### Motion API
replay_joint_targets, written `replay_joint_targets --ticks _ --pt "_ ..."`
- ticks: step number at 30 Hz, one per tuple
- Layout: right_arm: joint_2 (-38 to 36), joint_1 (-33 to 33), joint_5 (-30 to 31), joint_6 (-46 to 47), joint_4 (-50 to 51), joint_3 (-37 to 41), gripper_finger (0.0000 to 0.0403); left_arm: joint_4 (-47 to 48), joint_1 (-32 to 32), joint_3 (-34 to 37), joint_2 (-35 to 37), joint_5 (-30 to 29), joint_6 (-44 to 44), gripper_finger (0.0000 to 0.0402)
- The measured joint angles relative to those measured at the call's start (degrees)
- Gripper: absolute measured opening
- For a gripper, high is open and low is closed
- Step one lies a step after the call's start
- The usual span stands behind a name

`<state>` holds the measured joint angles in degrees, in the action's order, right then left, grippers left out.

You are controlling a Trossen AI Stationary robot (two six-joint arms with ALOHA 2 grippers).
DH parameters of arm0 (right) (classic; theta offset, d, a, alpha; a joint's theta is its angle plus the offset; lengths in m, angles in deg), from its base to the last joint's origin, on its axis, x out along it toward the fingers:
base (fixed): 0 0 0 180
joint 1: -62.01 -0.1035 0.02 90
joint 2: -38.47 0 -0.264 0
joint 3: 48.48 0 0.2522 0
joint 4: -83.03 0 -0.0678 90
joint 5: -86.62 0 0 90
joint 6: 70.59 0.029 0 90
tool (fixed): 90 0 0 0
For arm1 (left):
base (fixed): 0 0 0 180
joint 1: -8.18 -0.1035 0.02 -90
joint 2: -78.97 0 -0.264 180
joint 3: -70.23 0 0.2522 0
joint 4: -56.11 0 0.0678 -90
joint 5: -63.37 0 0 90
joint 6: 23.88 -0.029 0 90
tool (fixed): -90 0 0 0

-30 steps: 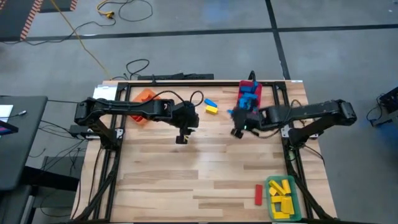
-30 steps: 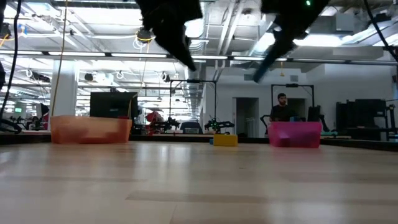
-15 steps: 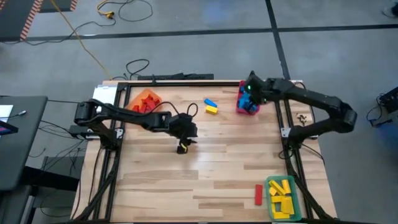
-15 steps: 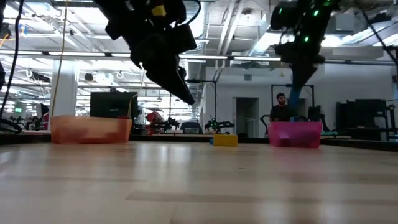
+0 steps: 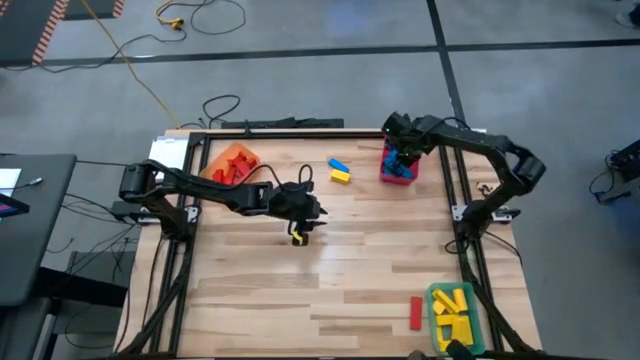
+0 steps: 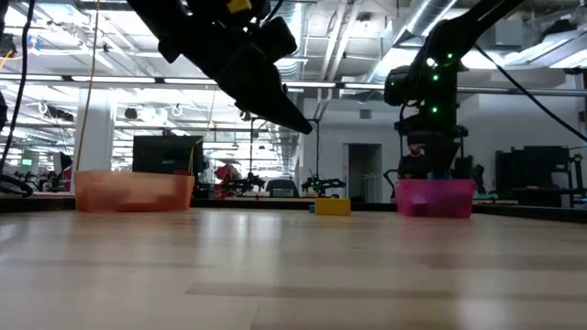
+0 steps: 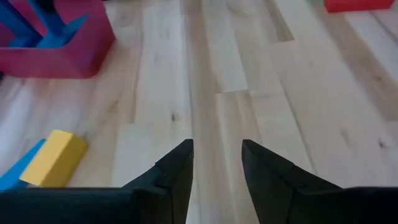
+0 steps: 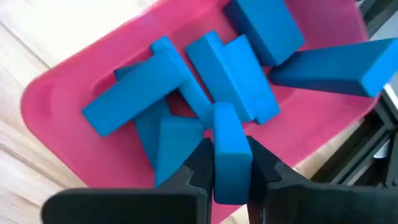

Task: Sort blocks
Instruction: Put the blue block into the red bin, then put the yellow block into the green bin

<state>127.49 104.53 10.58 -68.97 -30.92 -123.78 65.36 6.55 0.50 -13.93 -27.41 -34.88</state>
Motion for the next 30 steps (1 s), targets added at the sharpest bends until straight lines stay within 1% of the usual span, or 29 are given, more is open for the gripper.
replay_joint_targets --ticks 3,6,9,13,18,21,23,26,30 --pt "0.4 0.0 0.0 -0.2 0.3 0.0 0.007 0.0 0.0 0.0 0.0 -0.8 -1.7 0.0132" --pt "-0.8 0.0 0.0 -0.2 0.4 0.0 0.0089 -0.5 -0.3 0.0 0.0 -2.0 -4.2 0.0132" --pt "-3.4 -0.2 0.1 -0.6 0.3 0.0 0.012 -1.7 -1.3 0.0 0.0 -2.8 -6.8 0.0132" --pt "-8.0 -0.5 1.0 -0.2 1.0 0.0 0.0171 -3.1 -4.2 0.0 0.0 -3.1 -11.1 0.0132" --pt "-15.3 -1.7 1.0 5.1 2.1 0.0 0.0222 -5.3 -9.3 0.0 0.0 -3.0 -12.7 0.0132" --pt "-19.8 -5.2 0.0 7.7 3.2 0.0 0.0237 -6.2 -12.5 0.0 0.0 -1.4 -13.1 0.0132" --pt "-22.2 -9.3 -0.5 9.4 3.2 0.0 0.0239 -6.5 -14.5 0.0 0.0 1.2 -13.7 0.0132" --pt "-24.9 -16.6 -0.6 12.1 2.9 0.0 0.0239 -6.6 -17.0 -0.3 0.0 5.5 -14.4 0.0133" --pt "-26.7 -27.2 -0.6 16.4 2.9 0.0 0.0239 -6.5 -19.0 -2.0 0.0 7.9 -16.2 0.0147"
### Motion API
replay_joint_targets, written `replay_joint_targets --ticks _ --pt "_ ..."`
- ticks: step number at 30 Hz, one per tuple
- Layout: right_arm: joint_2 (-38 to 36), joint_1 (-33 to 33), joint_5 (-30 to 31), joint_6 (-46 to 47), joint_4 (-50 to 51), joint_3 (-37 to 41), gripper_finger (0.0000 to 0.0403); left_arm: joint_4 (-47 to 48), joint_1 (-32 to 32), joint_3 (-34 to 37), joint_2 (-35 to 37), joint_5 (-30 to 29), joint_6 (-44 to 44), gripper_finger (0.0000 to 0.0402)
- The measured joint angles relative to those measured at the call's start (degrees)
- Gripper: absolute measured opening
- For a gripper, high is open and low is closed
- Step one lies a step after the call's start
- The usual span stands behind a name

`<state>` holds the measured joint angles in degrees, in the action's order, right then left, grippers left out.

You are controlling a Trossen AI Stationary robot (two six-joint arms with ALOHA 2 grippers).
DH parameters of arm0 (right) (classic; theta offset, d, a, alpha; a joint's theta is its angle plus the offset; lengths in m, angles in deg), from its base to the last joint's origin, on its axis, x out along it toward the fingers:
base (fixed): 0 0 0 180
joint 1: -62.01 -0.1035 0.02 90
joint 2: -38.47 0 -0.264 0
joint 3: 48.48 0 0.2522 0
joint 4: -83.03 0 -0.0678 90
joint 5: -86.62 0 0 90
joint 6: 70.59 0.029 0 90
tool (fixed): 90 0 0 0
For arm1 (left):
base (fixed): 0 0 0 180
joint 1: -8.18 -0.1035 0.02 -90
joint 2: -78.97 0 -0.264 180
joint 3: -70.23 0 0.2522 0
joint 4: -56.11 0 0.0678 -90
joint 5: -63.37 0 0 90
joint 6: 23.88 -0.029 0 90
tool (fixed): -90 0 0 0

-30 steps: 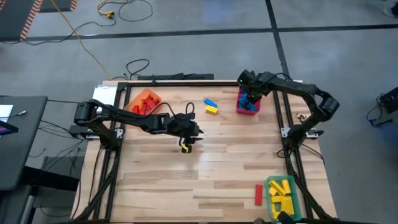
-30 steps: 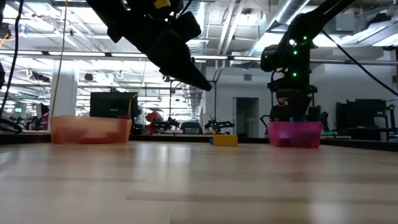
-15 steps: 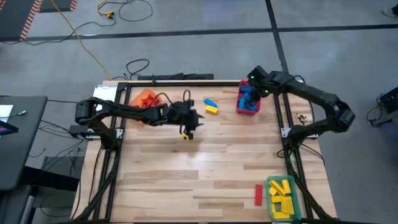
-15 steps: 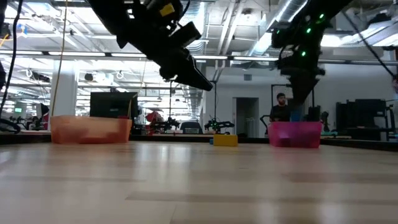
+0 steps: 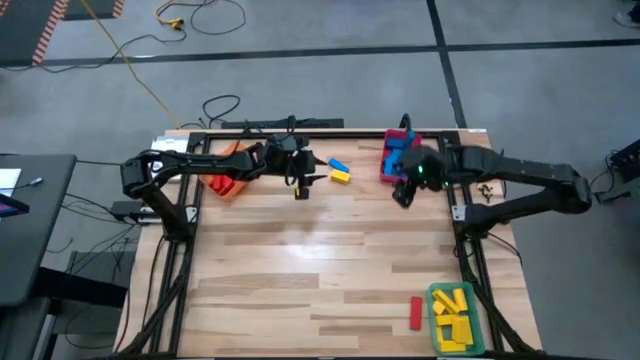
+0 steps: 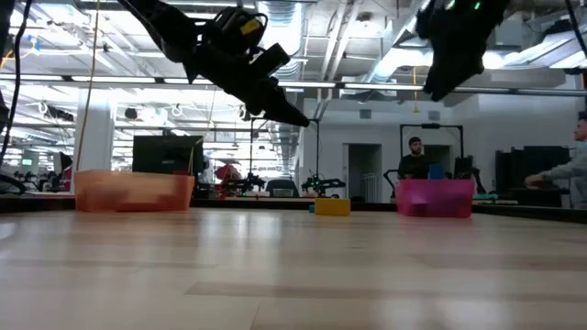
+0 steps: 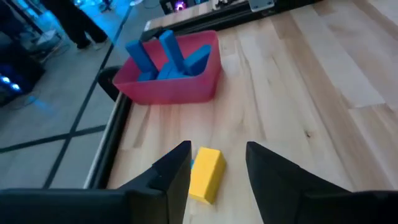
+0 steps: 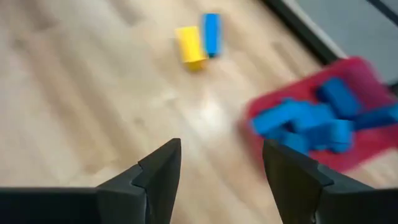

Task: Sort blocks
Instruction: Put the yellow block into the green bin

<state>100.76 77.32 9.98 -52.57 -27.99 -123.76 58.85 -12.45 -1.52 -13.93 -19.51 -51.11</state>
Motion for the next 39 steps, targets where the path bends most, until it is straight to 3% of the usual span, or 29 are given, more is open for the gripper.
replay_joint_targets --ticks 8,17,24,32,39 --pt "0.2 -19.1 4.0 8.3 -0.1 0.0 0.024 9.1 -2.0 -5.6 0.0 0.5 -2.1 0.0194" --pt "4.6 -33.1 6.1 17.2 -0.1 0.0 0.024 15.2 -3.4 -6.1 0.0 0.6 -2.1 0.0198" --pt "8.9 -40.7 6.0 22.5 -0.2 0.0 0.024 15.8 -2.0 -6.1 -0.1 3.0 -1.4 0.0198" --pt "15.0 -45.5 6.3 25.7 -4.0 0.0 0.024 13.9 -0.9 -8.9 -8.3 3.4 3.6 0.0198" --pt "19.2 -48.4 6.3 28.4 -5.2 0.0 0.024 14.5 -0.8 -16.5 -14.4 -2.0 7.8 0.0198"
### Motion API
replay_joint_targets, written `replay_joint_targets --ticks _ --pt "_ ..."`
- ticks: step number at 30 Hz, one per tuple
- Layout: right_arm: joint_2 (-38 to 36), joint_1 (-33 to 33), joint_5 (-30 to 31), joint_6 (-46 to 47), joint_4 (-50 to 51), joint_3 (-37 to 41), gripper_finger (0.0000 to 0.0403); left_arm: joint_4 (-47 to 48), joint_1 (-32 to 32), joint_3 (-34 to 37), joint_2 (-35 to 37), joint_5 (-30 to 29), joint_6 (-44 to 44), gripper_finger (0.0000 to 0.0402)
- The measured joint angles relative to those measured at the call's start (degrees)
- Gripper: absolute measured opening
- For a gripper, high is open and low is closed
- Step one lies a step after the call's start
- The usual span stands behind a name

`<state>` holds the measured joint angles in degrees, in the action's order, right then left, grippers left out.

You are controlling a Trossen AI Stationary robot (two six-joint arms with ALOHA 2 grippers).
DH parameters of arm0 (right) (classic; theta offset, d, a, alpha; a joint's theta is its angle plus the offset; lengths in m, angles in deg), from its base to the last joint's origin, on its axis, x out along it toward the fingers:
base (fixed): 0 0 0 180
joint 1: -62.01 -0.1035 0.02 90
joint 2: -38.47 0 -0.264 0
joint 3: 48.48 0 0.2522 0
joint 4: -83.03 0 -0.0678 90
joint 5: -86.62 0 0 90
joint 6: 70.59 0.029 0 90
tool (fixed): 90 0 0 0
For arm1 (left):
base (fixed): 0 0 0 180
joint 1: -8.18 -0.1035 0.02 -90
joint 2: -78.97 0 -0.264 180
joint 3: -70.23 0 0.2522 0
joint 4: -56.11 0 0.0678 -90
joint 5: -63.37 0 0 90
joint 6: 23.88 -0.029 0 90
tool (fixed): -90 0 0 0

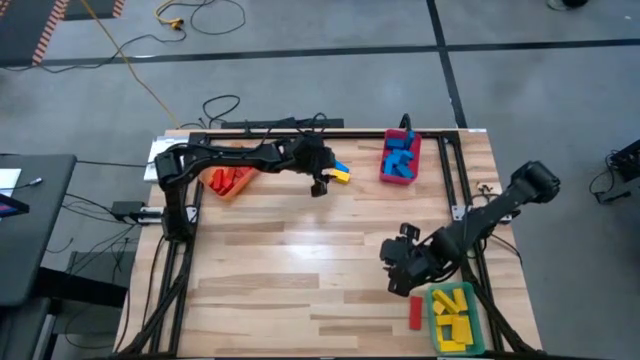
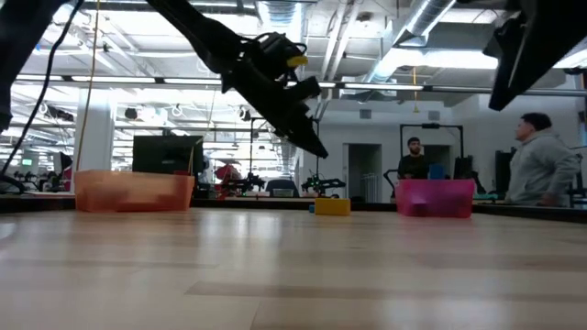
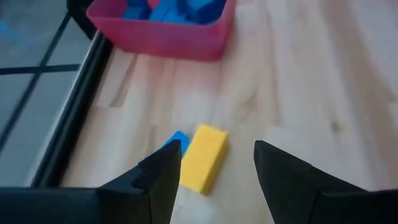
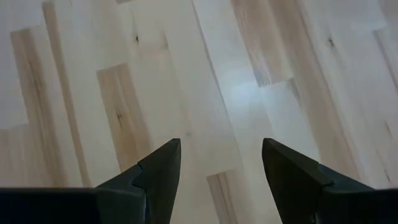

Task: Sort blocks
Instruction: Put the yellow block into the green bin

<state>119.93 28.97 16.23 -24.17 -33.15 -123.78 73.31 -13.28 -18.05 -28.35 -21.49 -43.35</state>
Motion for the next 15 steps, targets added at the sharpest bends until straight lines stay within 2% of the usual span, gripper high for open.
replay_joint_targets --ticks 6,11,15 --pt "1.9 -2.1 0.4 1.2 0.0 0.0 0.024 3.4 0.4 -2.2 -1.7 -6.5 -3.5 0.0185" --pt "2.3 -3.4 3.4 1.1 0.1 0.0 0.024 9.2 -0.4 -5.2 -1.6 -5.1 -5.2 0.018" --pt "2.1 -3.2 5.2 1.1 0.4 0.0 0.024 10.2 -2.4 -7.5 -3.1 -0.3 -4.2 0.018"
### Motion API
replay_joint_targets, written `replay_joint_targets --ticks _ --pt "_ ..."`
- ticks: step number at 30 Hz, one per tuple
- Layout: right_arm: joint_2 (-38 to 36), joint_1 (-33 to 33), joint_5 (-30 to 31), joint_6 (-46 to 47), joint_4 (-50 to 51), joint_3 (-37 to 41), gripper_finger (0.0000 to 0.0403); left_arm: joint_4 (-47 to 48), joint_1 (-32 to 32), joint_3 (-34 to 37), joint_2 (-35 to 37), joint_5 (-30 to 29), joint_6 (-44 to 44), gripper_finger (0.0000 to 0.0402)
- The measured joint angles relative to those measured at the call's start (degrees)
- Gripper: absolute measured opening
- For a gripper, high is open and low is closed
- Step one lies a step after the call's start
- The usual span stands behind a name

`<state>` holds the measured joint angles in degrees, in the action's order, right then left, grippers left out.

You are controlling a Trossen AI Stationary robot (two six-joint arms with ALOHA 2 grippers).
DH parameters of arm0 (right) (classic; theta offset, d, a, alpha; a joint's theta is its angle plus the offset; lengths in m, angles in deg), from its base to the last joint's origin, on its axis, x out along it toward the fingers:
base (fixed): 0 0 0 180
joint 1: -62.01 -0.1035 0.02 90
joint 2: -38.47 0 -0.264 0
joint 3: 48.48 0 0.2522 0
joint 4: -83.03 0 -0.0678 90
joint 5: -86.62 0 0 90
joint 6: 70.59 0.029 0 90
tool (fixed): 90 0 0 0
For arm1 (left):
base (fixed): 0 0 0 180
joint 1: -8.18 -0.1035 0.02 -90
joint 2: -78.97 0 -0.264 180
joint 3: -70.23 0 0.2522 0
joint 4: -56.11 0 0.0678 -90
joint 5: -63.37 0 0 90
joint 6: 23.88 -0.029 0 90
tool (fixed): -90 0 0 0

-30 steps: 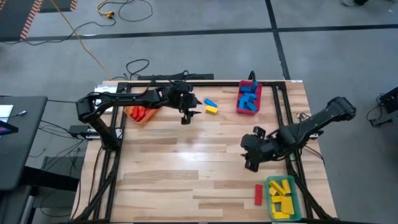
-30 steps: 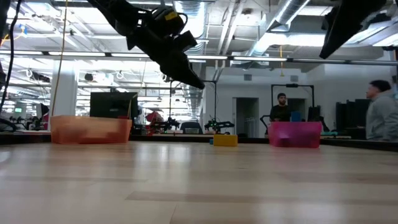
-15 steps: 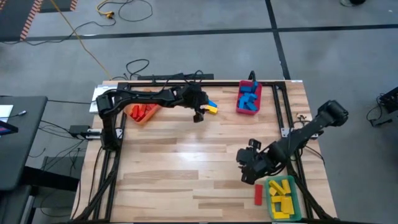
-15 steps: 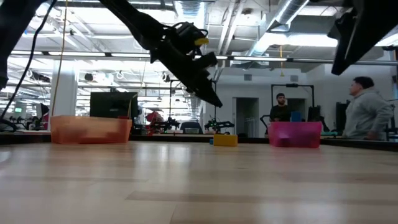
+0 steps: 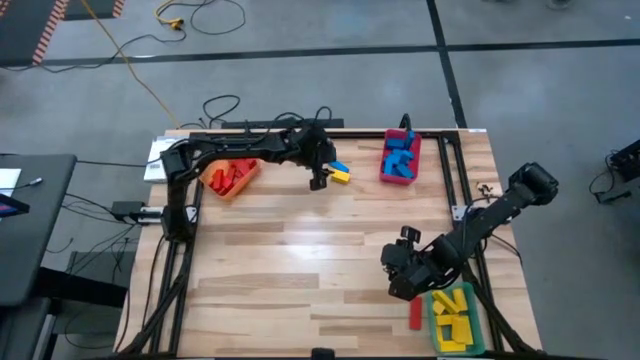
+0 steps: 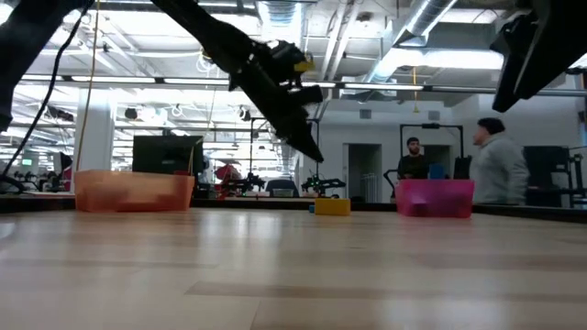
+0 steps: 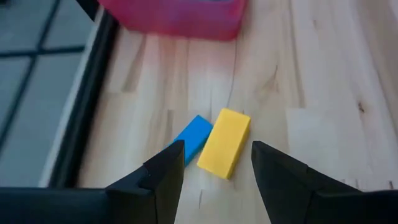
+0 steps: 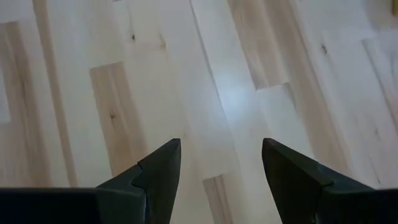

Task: Sort blocks
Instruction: Put the yellow block into the green bin

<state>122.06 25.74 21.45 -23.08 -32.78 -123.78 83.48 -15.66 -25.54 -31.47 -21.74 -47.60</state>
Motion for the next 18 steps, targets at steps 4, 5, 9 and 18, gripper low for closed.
replay_joint_targets --ticks 4,5,9,18 --pt "0.1 0.0 0.3 -0.3 -0.1 0.0 0.024 3.0 -1.0 -3.1 -4.7 2.5 0.2 0.0196" --pt "0.1 0.0 0.3 -0.3 -0.3 0.0 0.024 4.4 -1.1 -4.3 -6.1 2.6 -0.4 0.0202" --pt "0.1 -0.5 0.5 0.6 -0.7 0.0 0.024 10.1 -1.0 -11.1 -11.3 2.6 -2.4 0.0235" --pt "0.1 -1.7 0.9 1.0 -1.6 0.0 0.024 18.8 -0.1 -20.8 -18.1 -0.8 -9.1 0.0293"
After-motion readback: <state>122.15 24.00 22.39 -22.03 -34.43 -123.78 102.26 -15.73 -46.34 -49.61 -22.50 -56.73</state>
